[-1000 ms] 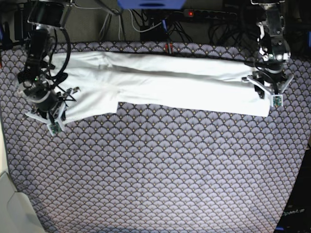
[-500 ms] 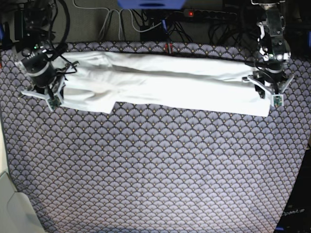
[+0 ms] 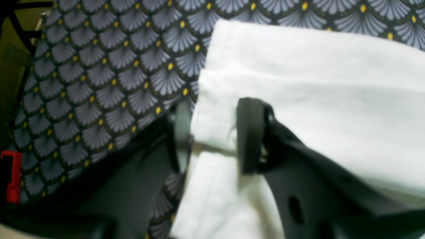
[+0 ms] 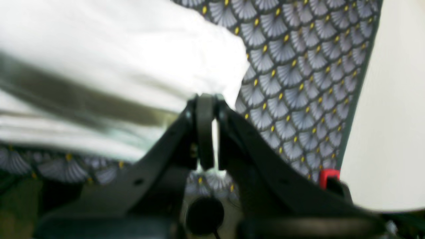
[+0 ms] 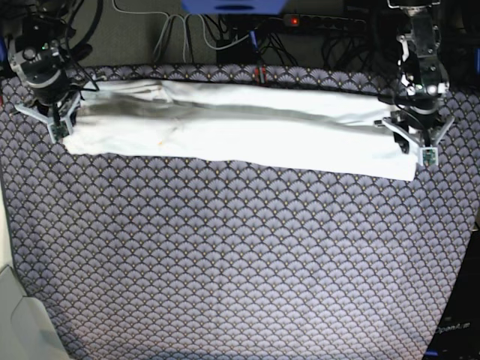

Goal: Fold the T-shirt properly
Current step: 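Hold the folded strip with both grippers and pull it taut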

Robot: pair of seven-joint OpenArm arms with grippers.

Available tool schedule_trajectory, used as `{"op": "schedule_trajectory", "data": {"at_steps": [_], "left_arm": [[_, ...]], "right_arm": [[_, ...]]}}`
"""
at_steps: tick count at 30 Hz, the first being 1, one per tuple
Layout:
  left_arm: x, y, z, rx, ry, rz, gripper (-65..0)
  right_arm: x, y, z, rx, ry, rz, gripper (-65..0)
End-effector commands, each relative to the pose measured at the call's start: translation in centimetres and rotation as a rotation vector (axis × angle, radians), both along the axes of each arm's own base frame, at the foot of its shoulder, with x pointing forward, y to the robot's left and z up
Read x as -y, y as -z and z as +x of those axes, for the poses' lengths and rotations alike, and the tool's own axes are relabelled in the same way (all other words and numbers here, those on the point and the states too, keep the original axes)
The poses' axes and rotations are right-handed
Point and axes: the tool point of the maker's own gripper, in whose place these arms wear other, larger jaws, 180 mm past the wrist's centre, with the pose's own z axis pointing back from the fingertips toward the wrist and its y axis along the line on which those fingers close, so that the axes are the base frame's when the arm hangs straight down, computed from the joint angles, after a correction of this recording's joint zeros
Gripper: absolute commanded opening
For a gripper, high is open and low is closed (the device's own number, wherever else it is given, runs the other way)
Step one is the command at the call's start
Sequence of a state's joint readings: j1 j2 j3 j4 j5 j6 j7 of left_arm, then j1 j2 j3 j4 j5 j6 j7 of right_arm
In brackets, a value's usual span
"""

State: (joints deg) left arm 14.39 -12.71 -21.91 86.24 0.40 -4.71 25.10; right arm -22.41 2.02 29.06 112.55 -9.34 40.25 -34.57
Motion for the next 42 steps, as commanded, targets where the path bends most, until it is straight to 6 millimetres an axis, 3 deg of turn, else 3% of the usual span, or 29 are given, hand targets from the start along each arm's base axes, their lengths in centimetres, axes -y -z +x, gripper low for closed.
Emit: {"op": "schedule_trajectory", "data": {"at_steps": [1, 6, 18, 20, 26, 30, 38, 42], "left_arm": [[-0.6, -1.4, 0.9, 0.046, 0.004, 0.024, -41.6], [-0.6, -1.4, 0.8, 0.044, 0.004, 0.024, -41.6], [-1.0, -1.5, 0.7, 0.037, 0.016, 0.037, -41.5], [-1.0, -1.5, 0.7, 0.037, 0.016, 0.037, -38.9], [-0.9, -1.4, 0.7, 0.037, 0.017, 0.034, -22.7], [-0.9, -1.3, 0.6, 0.034, 0.016, 0.033, -22.3], [0.4, 3.4, -0.9, -0.082, 0.028, -0.015, -22.3], [1.0, 4.1, -1.1, -0.098, 0.037, -0.032, -22.5]], "right_arm": [[-0.3, -0.5, 0.0, 0.027, -0.001, 0.008, -65.0], [-1.4, 0.3, -0.6, 0.023, 0.001, 0.049, -65.0], [-2.1, 1.6, -0.5, -0.004, -0.007, 0.08, -65.0], [-2.1, 1.6, -0.5, -0.004, -0.007, 0.08, -65.0], [-2.0, 1.6, -0.5, -0.004, -0.007, 0.079, -65.0], [-2.0, 1.6, -0.5, -0.004, -0.008, 0.078, -65.0], [-2.0, 1.6, -0.5, -0.005, -0.008, 0.076, -65.0], [-2.0, 1.6, -0.5, -0.005, -0.01, 0.075, -65.0]]}}
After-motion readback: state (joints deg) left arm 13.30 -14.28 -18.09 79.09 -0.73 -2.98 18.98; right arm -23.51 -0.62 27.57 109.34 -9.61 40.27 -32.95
